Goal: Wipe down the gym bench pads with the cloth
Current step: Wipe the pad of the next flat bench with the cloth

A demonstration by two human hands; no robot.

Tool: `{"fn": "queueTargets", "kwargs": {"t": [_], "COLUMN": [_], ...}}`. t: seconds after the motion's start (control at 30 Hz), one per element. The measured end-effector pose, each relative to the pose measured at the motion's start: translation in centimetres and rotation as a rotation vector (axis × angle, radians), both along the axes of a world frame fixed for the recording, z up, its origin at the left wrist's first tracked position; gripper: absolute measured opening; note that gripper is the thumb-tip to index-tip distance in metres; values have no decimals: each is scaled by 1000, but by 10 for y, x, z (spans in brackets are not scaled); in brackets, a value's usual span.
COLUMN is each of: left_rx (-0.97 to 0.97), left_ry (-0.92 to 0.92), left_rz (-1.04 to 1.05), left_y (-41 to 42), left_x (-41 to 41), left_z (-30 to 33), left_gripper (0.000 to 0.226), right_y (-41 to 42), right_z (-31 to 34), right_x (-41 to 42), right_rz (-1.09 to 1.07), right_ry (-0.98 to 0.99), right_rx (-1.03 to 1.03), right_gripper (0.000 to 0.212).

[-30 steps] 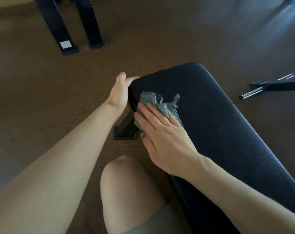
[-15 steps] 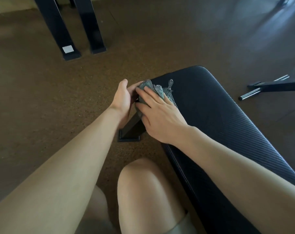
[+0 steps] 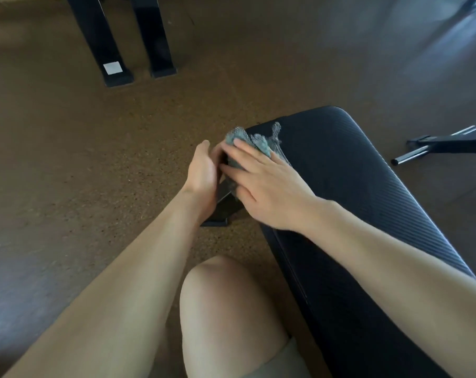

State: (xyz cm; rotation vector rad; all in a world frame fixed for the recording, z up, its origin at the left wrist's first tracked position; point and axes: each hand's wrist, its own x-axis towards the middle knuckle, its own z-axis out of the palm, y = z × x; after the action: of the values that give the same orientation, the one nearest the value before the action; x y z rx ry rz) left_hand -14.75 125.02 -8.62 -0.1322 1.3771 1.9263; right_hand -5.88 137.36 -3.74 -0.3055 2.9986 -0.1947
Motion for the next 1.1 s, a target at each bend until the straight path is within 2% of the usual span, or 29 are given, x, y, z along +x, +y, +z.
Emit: {"fn": "queueTargets", "kwargs": {"t": [0.23, 0.33, 0.4, 0.5, 0.63, 0.73, 0.9, 1.0, 1.1], "left_rx": [-55, -131, -193, -276, -345, -358, -336, -361, -361], "left_ry": [9, 141, 176, 188, 204, 208, 171, 129, 131], "left_rz": [142, 48, -11, 8, 70, 107, 161, 213, 221], "left_y": [3, 14, 22, 31, 35, 36, 40, 43, 43], "left_x": [-1, 9, 17, 24, 26, 26, 31, 31, 33], "left_z": [-2, 6, 12, 14, 16, 14, 11, 11, 14], "left_gripper": [64, 61, 62, 55, 44, 43, 44, 52, 57], "right_y": [21, 49, 82, 129, 127, 83, -11, -21, 1], "right_z": [5, 15, 17, 11, 3, 1, -1, -5, -5], "right_x": [-62, -80, -75, -40, 0, 40, 158, 186, 172], "right_rz": [-127, -312, -436, -574, -759, -736, -531, -468, -420], "right_ry": [-28, -66, -29, 38, -13, -4, 52, 20, 42], "right_rx": [-108, -114, -115, -93, -127, -145, -107, -73, -60], "right_gripper": [48, 49, 49, 52, 57, 58, 60, 60, 59]}}
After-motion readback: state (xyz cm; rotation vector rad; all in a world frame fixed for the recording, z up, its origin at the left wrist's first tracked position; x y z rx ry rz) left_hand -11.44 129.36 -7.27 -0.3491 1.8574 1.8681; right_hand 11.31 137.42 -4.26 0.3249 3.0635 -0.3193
